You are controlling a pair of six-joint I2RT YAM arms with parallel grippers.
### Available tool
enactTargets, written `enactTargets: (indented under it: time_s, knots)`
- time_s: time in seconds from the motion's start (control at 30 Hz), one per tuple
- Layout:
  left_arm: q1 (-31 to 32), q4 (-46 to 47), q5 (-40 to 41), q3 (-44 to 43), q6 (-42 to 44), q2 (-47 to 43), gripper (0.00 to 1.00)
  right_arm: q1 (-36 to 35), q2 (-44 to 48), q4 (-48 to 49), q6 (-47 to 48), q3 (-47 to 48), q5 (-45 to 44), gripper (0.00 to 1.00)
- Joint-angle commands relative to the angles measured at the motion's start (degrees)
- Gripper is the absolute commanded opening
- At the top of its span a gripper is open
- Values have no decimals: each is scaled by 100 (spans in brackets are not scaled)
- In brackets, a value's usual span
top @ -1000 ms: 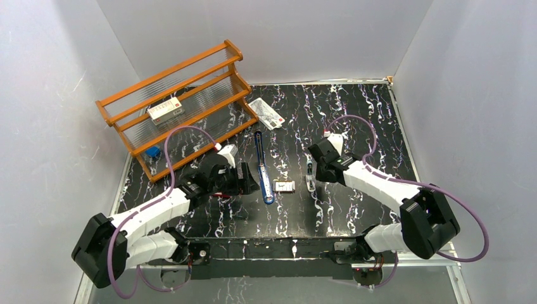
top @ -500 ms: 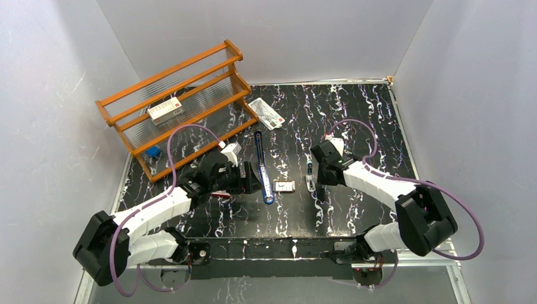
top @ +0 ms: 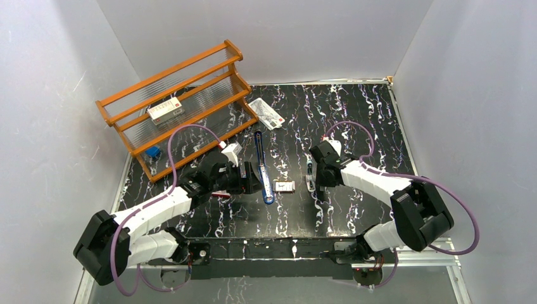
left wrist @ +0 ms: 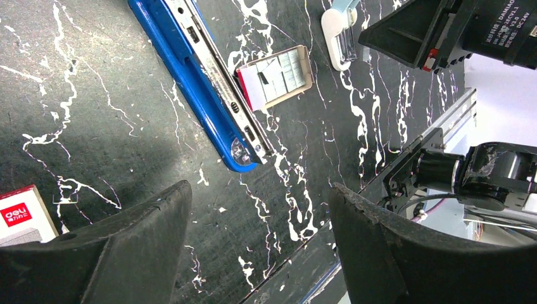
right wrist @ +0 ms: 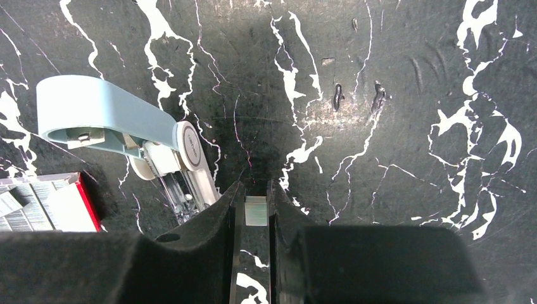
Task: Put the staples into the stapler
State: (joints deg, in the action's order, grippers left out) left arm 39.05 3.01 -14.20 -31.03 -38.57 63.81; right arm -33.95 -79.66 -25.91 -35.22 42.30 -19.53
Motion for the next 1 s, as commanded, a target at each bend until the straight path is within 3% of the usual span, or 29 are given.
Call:
enactTargets:
  time_s: [0.0, 0.4, 0.63, 0.97]
  knots:
    - [-25, 45, 21, -90, 18, -80, 76, 21, 101, 93, 73, 41, 25, 26]
    - [-23, -265, 838, -16, -128, -169, 76, -18, 727, 666, 404, 49, 24, 26]
    - [-29, -694, 1653, 31, -433, -247, 76, -301, 673, 786, 439, 241, -157, 25]
    - [-29, -852, 1979, 62, -510, -221, 76, -590, 422, 859, 470, 396, -272, 25]
